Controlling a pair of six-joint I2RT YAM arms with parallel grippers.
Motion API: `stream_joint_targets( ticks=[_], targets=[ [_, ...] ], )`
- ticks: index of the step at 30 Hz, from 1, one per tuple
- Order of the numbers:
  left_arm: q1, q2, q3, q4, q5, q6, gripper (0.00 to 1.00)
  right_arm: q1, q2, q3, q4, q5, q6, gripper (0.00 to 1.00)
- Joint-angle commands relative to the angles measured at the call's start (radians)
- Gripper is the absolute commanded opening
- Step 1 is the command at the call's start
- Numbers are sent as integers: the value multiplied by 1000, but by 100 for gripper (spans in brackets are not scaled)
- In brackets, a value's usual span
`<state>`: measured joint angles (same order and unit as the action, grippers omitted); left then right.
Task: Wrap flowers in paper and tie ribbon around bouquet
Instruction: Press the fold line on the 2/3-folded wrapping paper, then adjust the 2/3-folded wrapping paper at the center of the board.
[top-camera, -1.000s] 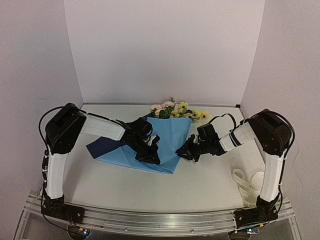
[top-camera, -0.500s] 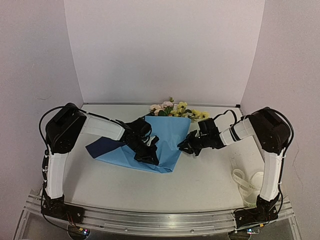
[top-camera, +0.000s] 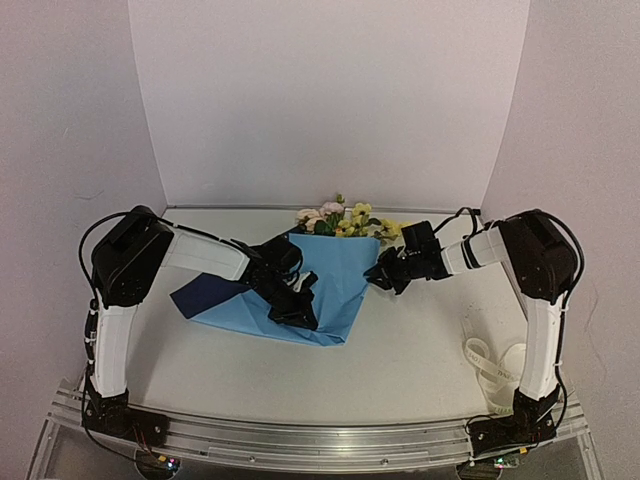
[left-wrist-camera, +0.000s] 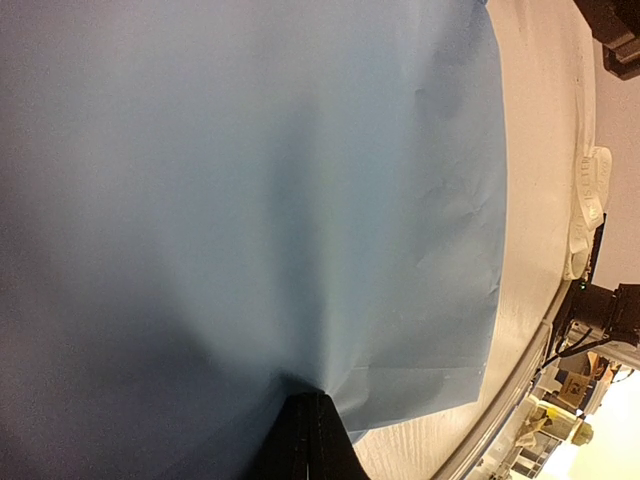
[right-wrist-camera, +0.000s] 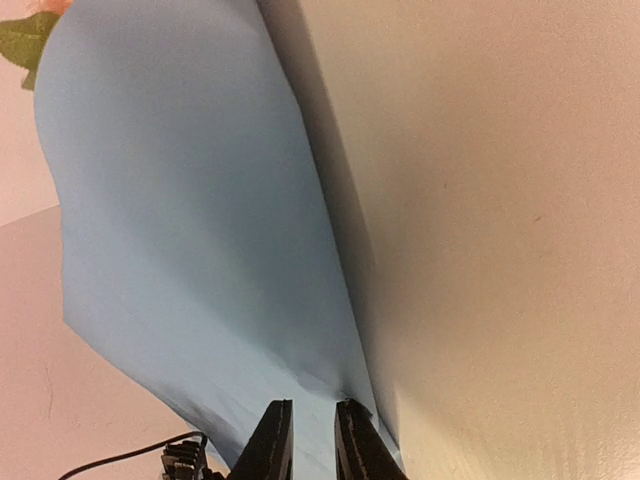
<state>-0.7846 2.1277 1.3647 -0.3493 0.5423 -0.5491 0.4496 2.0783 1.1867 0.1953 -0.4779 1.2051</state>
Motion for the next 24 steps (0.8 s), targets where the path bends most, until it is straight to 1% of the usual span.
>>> stream_joint_targets(
  ticks=[1, 5, 7, 10, 15, 19, 24],
  targets=[
    [7, 58, -50, -131, -96, 20, 3, -18, 20, 56, -82, 53, 7, 17],
    [7, 53, -51, -129, -93, 20, 3, -28, 27, 72, -101, 56, -4, 17],
    [9, 44, -45, -128, -91, 18, 3, -28, 4, 85, -134, 60, -42, 16],
    [8, 25, -26, -119, -82, 8, 4, -26, -74, 90, -225, 100, -143, 22],
    [8, -29, 16, -78, -55, -33, 13, -11, -218, 60, -358, 139, -275, 26],
    [9, -71, 47, -46, -38, -63, 18, 32, -296, 25, -434, 161, -348, 27],
    [12, -109, 59, -9, -25, -92, 20, 130, -314, 5, -480, 162, -382, 27]
  ],
)
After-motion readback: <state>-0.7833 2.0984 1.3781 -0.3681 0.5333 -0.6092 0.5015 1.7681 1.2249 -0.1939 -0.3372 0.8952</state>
